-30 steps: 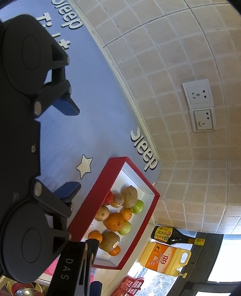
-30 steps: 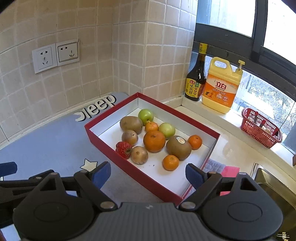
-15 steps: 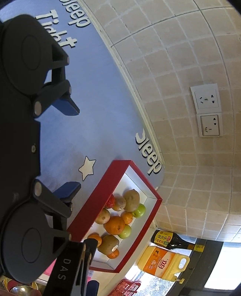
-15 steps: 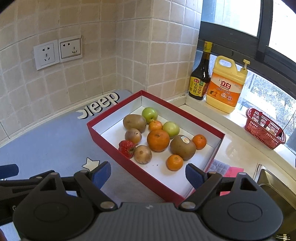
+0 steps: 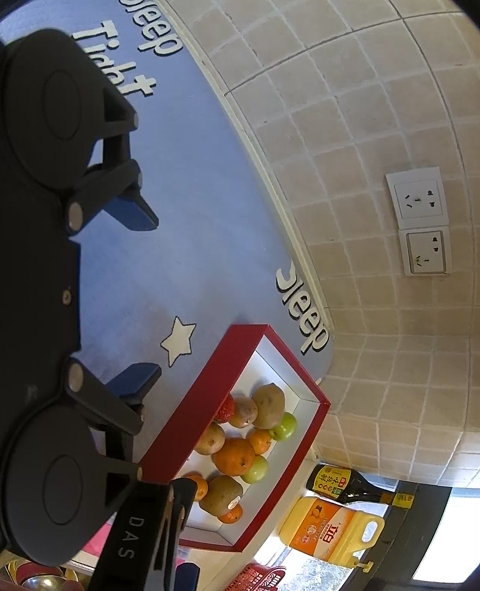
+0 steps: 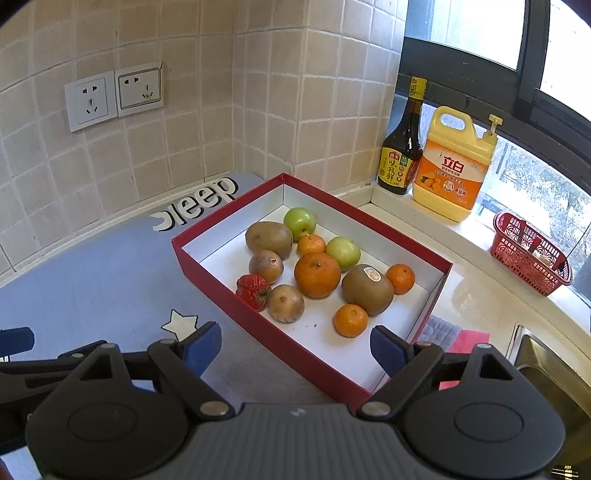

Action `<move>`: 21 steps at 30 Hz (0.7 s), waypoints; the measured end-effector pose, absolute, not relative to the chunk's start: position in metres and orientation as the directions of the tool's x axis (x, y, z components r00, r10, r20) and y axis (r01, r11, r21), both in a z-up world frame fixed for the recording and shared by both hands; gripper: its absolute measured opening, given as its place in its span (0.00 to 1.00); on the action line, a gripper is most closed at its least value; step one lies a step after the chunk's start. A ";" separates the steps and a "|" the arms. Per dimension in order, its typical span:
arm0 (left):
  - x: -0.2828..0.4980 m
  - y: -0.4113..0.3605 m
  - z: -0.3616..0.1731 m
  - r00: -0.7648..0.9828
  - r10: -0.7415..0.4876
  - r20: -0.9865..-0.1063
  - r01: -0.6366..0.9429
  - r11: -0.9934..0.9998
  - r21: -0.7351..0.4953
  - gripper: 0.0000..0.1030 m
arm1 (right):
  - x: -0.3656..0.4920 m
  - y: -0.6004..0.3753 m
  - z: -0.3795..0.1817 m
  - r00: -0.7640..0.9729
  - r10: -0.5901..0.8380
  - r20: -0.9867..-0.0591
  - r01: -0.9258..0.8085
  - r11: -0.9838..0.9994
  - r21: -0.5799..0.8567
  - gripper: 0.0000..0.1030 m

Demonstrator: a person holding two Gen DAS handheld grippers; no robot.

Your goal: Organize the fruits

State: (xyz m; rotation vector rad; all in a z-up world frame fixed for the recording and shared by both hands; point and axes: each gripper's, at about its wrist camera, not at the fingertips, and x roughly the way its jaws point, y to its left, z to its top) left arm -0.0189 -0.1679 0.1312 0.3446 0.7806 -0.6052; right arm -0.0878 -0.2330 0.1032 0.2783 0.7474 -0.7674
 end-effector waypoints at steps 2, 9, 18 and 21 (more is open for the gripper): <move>-0.019 -0.168 0.131 0.562 -0.372 -0.739 0.620 0.781 0.078 0.91 | -0.087 -0.233 0.103 0.480 -0.524 -0.703 0.715 0.698 -0.033 0.87; -0.018 -0.168 0.130 0.571 -0.354 -0.740 0.610 0.787 0.094 0.91 | -0.085 -0.231 0.101 0.487 -0.517 -0.704 0.706 0.708 -0.031 0.87; -0.018 -0.170 0.132 0.590 -0.339 -0.733 0.609 0.783 0.128 0.91 | -0.085 -0.231 0.101 0.489 -0.514 -0.705 0.703 0.710 -0.030 0.87; -0.018 -0.169 0.133 0.592 -0.339 -0.731 0.609 0.783 0.131 0.91 | -0.084 -0.231 0.102 0.493 -0.514 -0.702 0.702 0.712 -0.029 0.87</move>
